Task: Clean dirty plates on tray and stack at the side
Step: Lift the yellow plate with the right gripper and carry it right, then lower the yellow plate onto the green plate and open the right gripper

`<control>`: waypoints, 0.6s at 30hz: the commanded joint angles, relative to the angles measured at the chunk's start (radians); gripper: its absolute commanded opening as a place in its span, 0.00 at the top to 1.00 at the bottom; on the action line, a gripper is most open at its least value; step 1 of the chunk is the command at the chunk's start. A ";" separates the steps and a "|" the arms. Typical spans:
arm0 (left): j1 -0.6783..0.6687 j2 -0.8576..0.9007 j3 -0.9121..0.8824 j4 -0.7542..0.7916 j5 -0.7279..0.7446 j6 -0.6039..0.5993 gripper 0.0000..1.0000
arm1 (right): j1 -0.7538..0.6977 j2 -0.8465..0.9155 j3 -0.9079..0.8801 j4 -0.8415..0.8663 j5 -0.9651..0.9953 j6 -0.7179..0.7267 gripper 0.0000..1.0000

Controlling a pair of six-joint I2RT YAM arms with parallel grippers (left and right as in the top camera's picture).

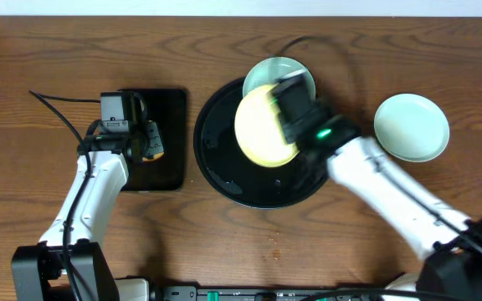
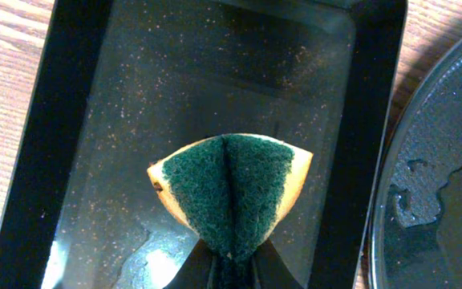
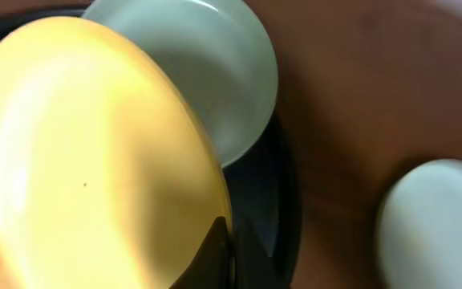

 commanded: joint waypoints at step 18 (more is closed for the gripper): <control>0.003 0.004 0.008 -0.002 -0.005 -0.010 0.92 | -1.023 0.046 0.008 -0.052 -0.382 0.107 0.99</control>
